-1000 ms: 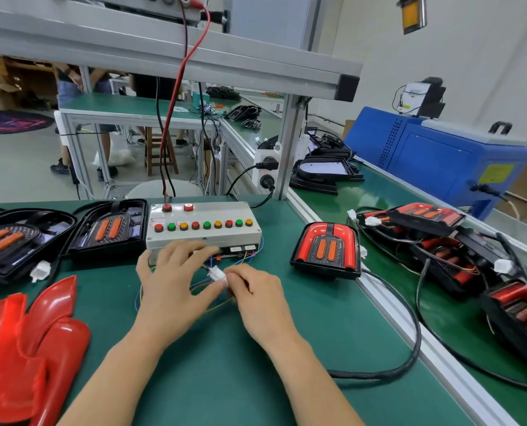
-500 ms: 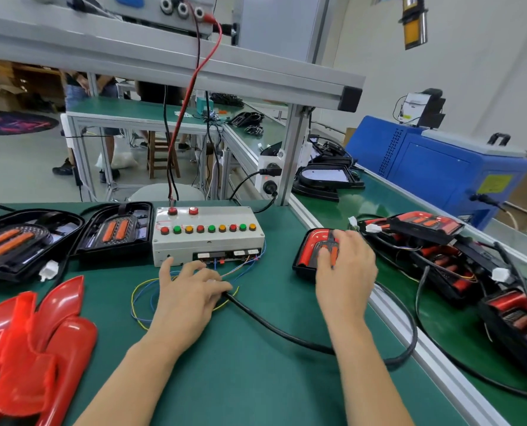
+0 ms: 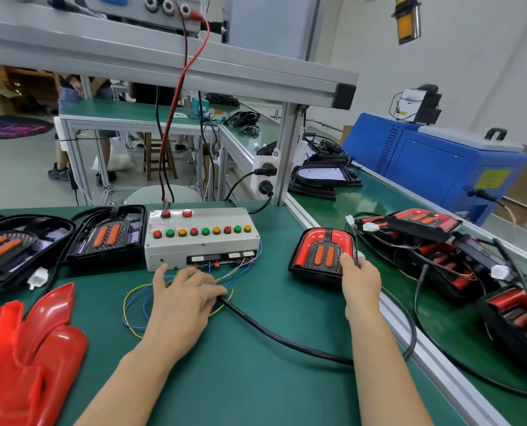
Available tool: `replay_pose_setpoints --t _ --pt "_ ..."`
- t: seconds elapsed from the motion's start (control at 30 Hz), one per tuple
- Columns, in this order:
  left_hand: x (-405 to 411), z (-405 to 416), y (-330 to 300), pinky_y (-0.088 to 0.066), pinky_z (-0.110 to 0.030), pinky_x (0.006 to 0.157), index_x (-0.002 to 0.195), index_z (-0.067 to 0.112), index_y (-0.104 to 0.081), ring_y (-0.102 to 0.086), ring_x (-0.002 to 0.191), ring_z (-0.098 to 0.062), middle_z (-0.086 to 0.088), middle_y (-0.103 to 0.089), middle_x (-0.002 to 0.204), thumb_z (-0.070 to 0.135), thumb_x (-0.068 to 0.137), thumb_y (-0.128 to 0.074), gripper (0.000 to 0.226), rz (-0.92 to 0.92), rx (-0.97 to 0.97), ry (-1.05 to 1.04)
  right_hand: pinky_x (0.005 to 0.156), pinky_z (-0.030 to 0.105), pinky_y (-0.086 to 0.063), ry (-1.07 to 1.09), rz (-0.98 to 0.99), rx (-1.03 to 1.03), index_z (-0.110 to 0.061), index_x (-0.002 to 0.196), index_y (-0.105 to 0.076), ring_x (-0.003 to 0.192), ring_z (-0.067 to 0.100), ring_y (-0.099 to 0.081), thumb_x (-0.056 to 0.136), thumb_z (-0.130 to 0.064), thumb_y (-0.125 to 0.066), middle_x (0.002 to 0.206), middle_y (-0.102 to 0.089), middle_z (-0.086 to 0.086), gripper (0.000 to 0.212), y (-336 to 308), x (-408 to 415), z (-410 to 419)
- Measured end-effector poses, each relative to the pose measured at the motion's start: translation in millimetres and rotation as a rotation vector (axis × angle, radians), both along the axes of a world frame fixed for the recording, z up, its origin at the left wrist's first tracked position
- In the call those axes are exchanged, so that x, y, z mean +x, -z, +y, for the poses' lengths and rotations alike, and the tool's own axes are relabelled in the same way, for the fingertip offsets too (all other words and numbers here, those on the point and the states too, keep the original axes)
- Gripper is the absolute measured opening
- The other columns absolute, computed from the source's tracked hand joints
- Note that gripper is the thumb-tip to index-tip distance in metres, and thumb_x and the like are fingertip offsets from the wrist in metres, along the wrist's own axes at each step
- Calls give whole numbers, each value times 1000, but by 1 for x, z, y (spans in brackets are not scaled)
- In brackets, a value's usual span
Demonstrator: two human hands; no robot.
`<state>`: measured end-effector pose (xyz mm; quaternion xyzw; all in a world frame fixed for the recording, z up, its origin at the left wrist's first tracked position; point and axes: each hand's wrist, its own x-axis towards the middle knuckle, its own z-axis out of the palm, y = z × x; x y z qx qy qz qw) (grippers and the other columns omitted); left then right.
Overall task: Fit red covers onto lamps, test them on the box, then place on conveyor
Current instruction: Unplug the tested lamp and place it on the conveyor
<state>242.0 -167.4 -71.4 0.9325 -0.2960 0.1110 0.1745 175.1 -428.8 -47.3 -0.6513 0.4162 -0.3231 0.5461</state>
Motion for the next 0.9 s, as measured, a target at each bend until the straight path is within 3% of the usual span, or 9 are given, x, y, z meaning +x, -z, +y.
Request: replay_pose_setpoints --t 0.03,0.07,0.1,0.13,0.23,0.4,0.63,0.7,0.9 --pt "0 0 0 6 -43 111 114 48 -61 -35 130 -8 26 -53 121 31 99 -43 30 3 2 -2 90 44 -45 -11 -41 82 -10 107 -65 113 11 -33 95 -23 -56 105 -60 -5 19 0 -1 -1" --pt "0 0 0 6 -43 111 114 48 -62 -35 130 -8 26 -53 121 30 99 -43 30 6 3 -3 96 44 -44 -32 -79 165 -13 102 -66 104 21 -57 94 -22 -61 104 -62 -5 14 0 -1 -2" --pt "-1 0 -1 6 -43 111 114 48 -62 -35 130 -8 25 -53 122 30 99 -43 30 7 8 -2 95 40 -46 -75 -109 251 -18 95 -67 83 20 -60 92 -22 -64 98 -69 -2 6 0 -1 -3" --pt "-1 1 -1 6 -44 111 114 48 -62 -35 130 -8 25 -54 122 30 99 -44 30 7 11 -1 89 35 -50 -135 -133 331 -20 92 -67 92 21 -66 91 -22 -67 90 -73 0 3 -1 -1 -3" --pt "-2 1 -2 6 -43 111 114 48 -62 -36 130 -9 24 -54 121 31 99 -44 29 15 11 2 67 28 -52 -264 -167 435 -19 93 -68 77 12 -68 88 -24 -70 78 -76 -4 8 -1 1 -2" --pt "-3 0 -3 7 -43 111 117 49 -59 -34 131 -7 25 -51 124 31 99 -42 30 15 31 4 78 33 -52 -250 -329 558 -13 99 -64 75 17 -68 90 -14 -61 75 -75 0 9 6 5 8" --pt "-3 2 0 5 -43 112 123 43 -58 -38 130 -8 23 -53 125 29 99 -44 31 11 -18 14 65 25 -57 -431 -491 508 -21 124 -61 96 17 -72 87 -43 -63 108 -74 2 43 9 9 34" --pt "-3 2 1 3 -43 113 124 40 -58 -39 129 -9 21 -53 126 29 98 -45 31 -2 -42 17 68 26 -58 -455 -513 497 -22 127 -59 100 18 -71 79 -53 -63 111 -73 1 58 9 11 38" --pt "-4 1 -7 -25 -54 105 116 17 -68 -52 121 -25 2 -63 122 29 92 -36 41 -180 -173 -71 82 36 -55 -471 -525 491 -20 127 -60 104 21 -69 79 -61 -52 115 -72 4 64 13 16 40"
